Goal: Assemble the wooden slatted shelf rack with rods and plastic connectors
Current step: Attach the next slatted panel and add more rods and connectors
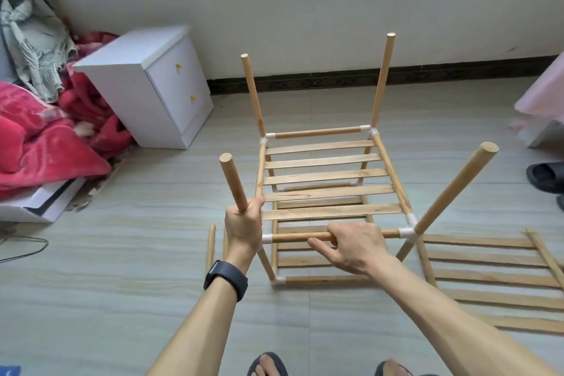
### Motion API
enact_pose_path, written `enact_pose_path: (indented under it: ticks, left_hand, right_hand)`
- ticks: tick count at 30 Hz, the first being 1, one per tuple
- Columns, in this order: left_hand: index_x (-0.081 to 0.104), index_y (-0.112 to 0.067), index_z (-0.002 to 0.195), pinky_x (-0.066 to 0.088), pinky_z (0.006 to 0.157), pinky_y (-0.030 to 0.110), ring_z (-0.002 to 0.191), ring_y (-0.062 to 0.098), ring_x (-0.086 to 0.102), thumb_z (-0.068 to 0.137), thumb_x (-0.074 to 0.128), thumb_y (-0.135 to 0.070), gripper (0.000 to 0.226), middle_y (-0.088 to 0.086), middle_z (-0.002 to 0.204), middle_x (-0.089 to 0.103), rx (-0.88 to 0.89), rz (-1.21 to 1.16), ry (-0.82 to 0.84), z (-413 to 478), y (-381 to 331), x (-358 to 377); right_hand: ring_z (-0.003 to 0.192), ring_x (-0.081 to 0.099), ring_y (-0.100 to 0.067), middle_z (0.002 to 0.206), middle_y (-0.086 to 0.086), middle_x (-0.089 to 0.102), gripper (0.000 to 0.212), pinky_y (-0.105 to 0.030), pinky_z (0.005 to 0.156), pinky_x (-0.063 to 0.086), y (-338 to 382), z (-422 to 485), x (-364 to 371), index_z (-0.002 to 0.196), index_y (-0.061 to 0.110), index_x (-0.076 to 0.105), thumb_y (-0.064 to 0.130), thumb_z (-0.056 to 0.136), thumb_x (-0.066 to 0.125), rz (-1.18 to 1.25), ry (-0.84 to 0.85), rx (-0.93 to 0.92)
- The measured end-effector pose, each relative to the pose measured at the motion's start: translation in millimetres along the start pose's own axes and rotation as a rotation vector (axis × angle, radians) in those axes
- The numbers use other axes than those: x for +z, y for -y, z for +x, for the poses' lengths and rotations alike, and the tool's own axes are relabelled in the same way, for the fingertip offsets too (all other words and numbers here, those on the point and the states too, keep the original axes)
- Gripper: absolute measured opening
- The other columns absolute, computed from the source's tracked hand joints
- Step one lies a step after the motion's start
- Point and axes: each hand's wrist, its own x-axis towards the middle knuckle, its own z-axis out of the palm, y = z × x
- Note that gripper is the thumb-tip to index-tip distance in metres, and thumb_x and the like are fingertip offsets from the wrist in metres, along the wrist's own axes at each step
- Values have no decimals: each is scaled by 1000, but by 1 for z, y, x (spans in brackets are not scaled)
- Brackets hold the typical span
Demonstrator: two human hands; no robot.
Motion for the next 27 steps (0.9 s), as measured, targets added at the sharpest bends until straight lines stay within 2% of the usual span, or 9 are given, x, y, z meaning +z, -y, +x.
enact_pose_path:
  ticks: [6, 9, 11, 14, 18, 22, 23, 25, 27]
  left_hand:
    - [34, -21, 42, 22, 49, 30, 46, 18, 27, 78, 59, -28, 44, -3, 42, 29, 47, -78, -26, 8, 7, 3]
    - [35, -21, 43, 23, 47, 30, 43, 15, 28, 79, 59, -26, 43, -6, 41, 30, 52, -96, -29, 11, 10, 4]
    - [36, -20, 44, 25, 44, 28, 41, 13, 29, 78, 59, -28, 42, -6, 40, 31, 59, -89, -33, 9, 10, 5]
    - [37, -18, 45, 27, 44, 28, 41, 15, 31, 76, 59, -28, 40, -5, 39, 32, 56, -82, -43, 8, 9, 4]
    - [37, -18, 44, 27, 48, 31, 40, 17, 30, 76, 58, -27, 39, -5, 39, 31, 46, -89, -44, 8, 10, 5]
    - [37, -23, 41, 26, 49, 31, 40, 15, 29, 77, 57, -26, 41, -6, 39, 32, 46, -81, -24, 8, 10, 5]
    - [38, -20, 43, 27, 49, 33, 40, 16, 30, 77, 57, -26, 39, -5, 39, 32, 43, -76, -26, 8, 10, 4]
    - [38, -15, 47, 27, 51, 35, 42, 19, 30, 77, 57, -27, 37, -4, 40, 32, 40, -72, -39, 8, 12, 3]
    - [38, -14, 48, 27, 52, 36, 43, 20, 30, 77, 58, -26, 37, -4, 40, 32, 34, -70, -45, 9, 12, 2]
  right_hand:
    - [42, 52, -15, 50, 9, 54, 67, -22, 46, 25, 4, 1, 8, 58, 28, 40, 86, 88, 24, -9, -187, -49]
    - [68, 61, -15, 75, 9, 65, 55, -27, 56, 35, 3, -3, 2, 76, 29, 58, 78, 89, 38, 100, -210, -86]
    - [85, 58, -10, 93, 6, 63, 42, -24, 67, 44, 2, -14, -12, 94, 24, 63, 64, 90, 52, 468, -281, -44]
    - [73, 52, -11, 79, 2, 51, 28, -21, 66, 43, -10, -47, -33, 87, 28, 49, 52, 91, 63, 823, -672, 228]
    - [67, 43, -3, 83, 5, 40, 52, -15, 62, 38, -40, -77, -60, 95, 21, 41, 63, 82, 69, 1008, -993, 640]
    - [94, 61, -9, 105, 5, 60, 40, -23, 80, 48, -73, -58, -85, 109, 22, 51, 44, 85, 74, 1156, -728, 510]
    - [80, 62, -10, 88, 4, 63, 24, -24, 74, 49, -74, -50, -86, 94, 21, 58, 40, 88, 71, 1228, -635, 466]
    - [52, 48, -12, 54, 5, 47, 38, -29, 55, 40, -71, -36, -80, 61, 20, 51, 34, 93, 65, 1299, -620, 494]
    - [42, 36, -12, 43, 6, 35, 47, -31, 49, 29, -65, -25, -76, 50, 19, 41, 31, 90, 63, 1297, -682, 574]
